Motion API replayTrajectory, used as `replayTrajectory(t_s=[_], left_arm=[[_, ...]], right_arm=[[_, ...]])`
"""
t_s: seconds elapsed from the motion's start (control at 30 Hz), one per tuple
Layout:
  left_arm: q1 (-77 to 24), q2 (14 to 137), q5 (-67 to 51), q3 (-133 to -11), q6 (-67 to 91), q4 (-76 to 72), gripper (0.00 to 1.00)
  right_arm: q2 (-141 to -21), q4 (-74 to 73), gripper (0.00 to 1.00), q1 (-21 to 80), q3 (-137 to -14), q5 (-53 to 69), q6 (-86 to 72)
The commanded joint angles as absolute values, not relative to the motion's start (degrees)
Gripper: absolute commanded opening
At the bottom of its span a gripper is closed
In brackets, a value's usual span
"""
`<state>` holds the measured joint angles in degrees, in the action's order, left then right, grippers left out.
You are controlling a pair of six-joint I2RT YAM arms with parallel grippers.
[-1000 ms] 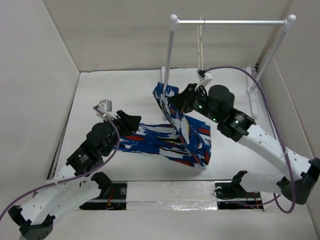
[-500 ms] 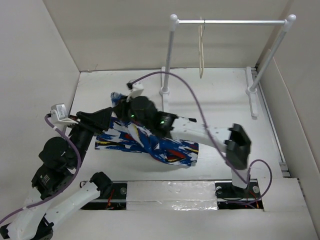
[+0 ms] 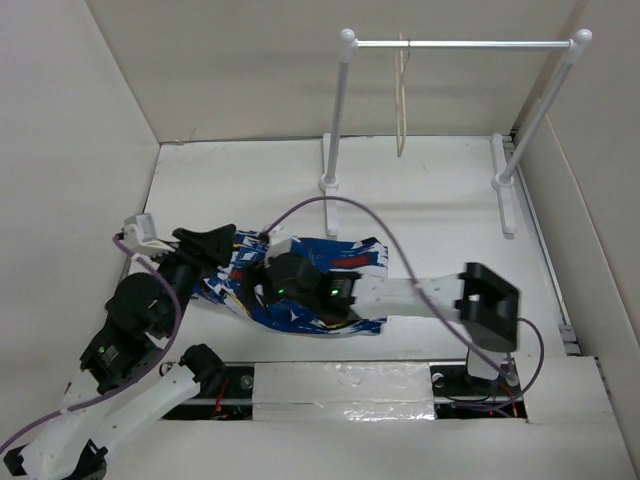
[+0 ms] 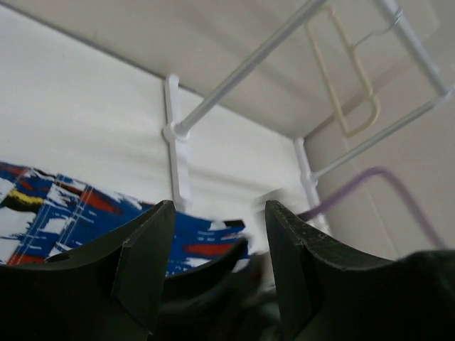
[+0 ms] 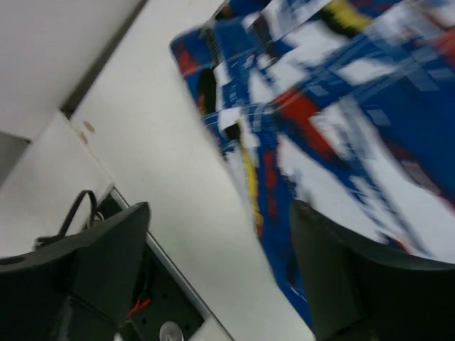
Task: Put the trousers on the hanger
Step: Fold the trousers at the center of the board, then pick up the hanger from the clothesline.
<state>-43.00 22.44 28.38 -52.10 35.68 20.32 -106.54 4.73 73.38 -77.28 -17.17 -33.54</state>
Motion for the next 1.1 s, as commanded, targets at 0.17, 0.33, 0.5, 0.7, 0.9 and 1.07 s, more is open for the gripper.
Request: replayTrajectory(t_s=[0.17, 0.33, 0.5, 0.7, 0.9, 1.07], left_arm=[[-43.8, 43.6, 15.2, -39.6, 37.7, 2.7, 0.51], [-47.6, 54.1, 14.4, -37.1, 37.9, -7.0, 0.51], [-51.1, 67.9, 12.0, -40.6, 35.3, -12.8, 0.51], [-52.8, 82.5, 6.7, -49.6, 31.4, -15.6, 0.51], [-54.1, 94.7, 1.4, -58.0, 29.6, -15.0, 0.5], [-54.1, 102.2, -1.5, -63.2, 29.3, -15.2, 0.5]], right_arm=[[-68.9, 10.3, 0.0, 65.7, -41.8, -28.9, -44.4], [-53.7, -2.9, 0.45, 64.2, -28.1, -29.8, -56.3], [-41.9, -2.7, 0.64, 64.2, -14.5, -26.4, -59.9], [-38.1, -3.9, 0.57, 64.2, -11.8, -26.3, -63.8], [-44.6, -2.5, 0.36, 63.0, -12.4, -26.0, -64.9], [-48.0, -3.0, 0.13, 63.0, -10.9, -26.6, -69.2]])
